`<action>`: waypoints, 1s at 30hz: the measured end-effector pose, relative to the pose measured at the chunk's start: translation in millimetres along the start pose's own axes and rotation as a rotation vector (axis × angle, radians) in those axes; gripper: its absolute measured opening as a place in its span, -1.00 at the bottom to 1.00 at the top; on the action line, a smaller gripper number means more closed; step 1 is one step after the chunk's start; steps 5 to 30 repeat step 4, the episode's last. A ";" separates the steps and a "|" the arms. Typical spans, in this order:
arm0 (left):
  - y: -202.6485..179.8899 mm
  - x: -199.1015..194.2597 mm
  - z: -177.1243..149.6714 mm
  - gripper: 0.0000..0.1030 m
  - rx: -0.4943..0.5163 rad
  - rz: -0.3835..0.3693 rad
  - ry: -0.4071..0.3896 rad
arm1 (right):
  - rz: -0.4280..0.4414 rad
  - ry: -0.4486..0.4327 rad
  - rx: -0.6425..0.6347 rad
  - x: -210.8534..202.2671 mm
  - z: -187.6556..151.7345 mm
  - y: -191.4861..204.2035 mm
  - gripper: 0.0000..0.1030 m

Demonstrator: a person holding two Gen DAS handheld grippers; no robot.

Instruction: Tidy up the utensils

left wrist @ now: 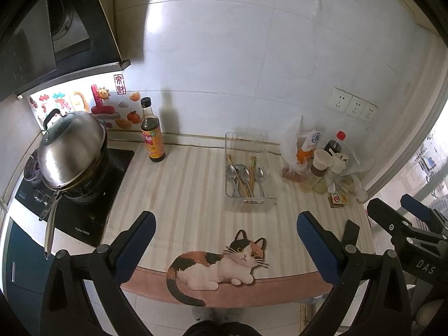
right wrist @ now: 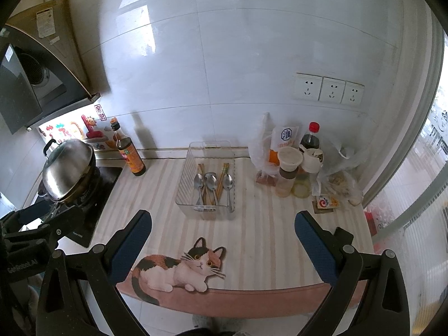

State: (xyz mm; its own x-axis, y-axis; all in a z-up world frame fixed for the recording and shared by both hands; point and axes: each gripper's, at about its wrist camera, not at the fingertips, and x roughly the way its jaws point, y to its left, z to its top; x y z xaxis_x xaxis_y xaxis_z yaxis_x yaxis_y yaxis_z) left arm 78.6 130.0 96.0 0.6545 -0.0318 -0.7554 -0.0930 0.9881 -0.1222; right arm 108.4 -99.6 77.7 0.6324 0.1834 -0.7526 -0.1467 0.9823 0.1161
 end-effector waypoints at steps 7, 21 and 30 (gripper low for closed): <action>1.2 1.5 1.9 1.00 0.002 -0.003 0.005 | 0.000 0.000 -0.002 -0.2 0.0 -0.5 1.00; 1.2 1.5 1.9 1.00 0.002 -0.003 0.005 | 0.000 0.000 -0.002 -0.2 0.0 -0.5 1.00; 1.2 1.5 1.9 1.00 0.002 -0.003 0.005 | 0.000 0.000 -0.002 -0.2 0.0 -0.5 1.00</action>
